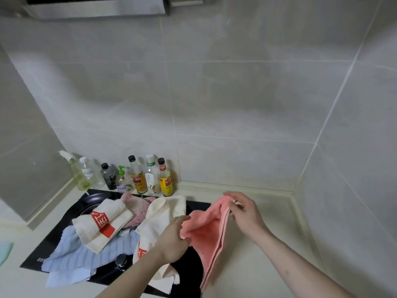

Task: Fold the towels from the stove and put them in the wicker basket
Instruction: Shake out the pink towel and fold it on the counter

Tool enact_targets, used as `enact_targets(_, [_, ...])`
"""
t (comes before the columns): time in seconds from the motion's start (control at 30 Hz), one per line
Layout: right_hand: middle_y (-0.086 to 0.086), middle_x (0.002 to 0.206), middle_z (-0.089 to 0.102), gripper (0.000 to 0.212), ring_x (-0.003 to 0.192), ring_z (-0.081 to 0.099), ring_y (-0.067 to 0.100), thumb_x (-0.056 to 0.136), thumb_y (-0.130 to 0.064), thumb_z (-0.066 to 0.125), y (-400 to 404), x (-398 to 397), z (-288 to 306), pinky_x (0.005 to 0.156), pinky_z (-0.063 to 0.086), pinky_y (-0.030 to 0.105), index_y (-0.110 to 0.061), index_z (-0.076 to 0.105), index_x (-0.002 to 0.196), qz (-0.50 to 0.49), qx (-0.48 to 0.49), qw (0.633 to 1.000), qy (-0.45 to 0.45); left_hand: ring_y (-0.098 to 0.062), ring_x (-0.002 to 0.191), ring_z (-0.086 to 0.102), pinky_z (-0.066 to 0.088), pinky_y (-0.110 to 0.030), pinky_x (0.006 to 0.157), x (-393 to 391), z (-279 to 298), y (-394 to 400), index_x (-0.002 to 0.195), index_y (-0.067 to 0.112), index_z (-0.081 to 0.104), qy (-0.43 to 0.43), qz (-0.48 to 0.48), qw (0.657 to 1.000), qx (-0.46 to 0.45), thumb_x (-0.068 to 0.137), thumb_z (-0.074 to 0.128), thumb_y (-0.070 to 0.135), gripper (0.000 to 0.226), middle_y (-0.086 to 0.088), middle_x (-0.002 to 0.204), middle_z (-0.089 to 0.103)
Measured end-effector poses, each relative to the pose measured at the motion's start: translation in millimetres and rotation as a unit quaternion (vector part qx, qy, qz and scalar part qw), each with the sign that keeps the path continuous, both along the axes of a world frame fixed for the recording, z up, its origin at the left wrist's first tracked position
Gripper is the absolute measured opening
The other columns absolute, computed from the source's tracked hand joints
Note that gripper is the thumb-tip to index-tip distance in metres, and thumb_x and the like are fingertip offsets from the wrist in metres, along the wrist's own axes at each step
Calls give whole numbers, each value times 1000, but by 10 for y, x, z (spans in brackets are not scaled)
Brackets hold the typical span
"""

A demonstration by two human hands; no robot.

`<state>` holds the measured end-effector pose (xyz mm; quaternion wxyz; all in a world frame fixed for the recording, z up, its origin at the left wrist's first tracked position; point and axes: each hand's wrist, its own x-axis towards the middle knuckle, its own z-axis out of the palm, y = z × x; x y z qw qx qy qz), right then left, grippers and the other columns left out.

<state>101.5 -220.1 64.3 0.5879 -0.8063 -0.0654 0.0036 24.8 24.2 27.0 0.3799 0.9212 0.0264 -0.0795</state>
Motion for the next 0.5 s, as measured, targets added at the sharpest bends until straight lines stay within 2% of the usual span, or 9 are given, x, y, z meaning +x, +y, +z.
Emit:
enact_targets(0.07, [-21,100,73,30,76,68,10,97,-11,60,31,-51,230,76,58,37,-35,77,99,17,11,1000,-2,-10,124,52,44,-20,99,81,126,-98,147,25,45,-32,-21,999,-11,87,67,19,64,10,138,51])
enact_targets(0.13, [-13,97,74,28,72,67,14,98,-9,60,70,-125,432,68,58,38,-30,78,94,28,33,999,-6,-8,120,54,42,-17,98,147,223,-202,144,26,49,-46,-39,998,-14,87,70,22,61,10,134,55])
enact_targets(0.17, [-9,96,74,29,71,66,14,98,-6,60,77,-158,515,64,58,35,-28,78,93,30,47,998,-11,-8,114,57,44,-20,96,187,251,-250,138,27,55,-57,-47,997,-4,88,69,22,52,11,127,60])
enact_targets(0.27, [4,95,72,27,65,62,14,98,-4,60,45,-226,699,61,55,31,-23,78,95,30,67,997,-26,-15,88,66,55,-37,82,273,312,-302,101,26,67,-88,-32,995,26,89,60,32,15,9,92,72])
enact_targets(0.37, [3,92,73,26,64,61,12,99,-9,62,-72,-278,806,58,53,28,-27,78,92,-2,60,998,-36,-17,77,65,54,-39,76,375,408,-196,86,21,63,-142,-3,990,17,93,58,37,18,4,77,70])
enact_targets(0.43, [-2,88,74,21,67,64,8,99,-11,62,-179,-320,853,58,52,23,-25,78,93,-33,68,997,-35,-15,70,60,52,-40,74,418,565,-103,80,23,58,-151,3,988,-38,95,56,42,24,7,69,64])
enact_targets(0.5, [-8,91,77,18,80,68,8,98,-13,64,-289,-348,868,71,52,25,-23,78,92,-59,64,995,-40,-10,61,51,47,-38,66,442,773,-25,73,24,52,-164,-1,983,-87,97,56,46,33,11,61,53])
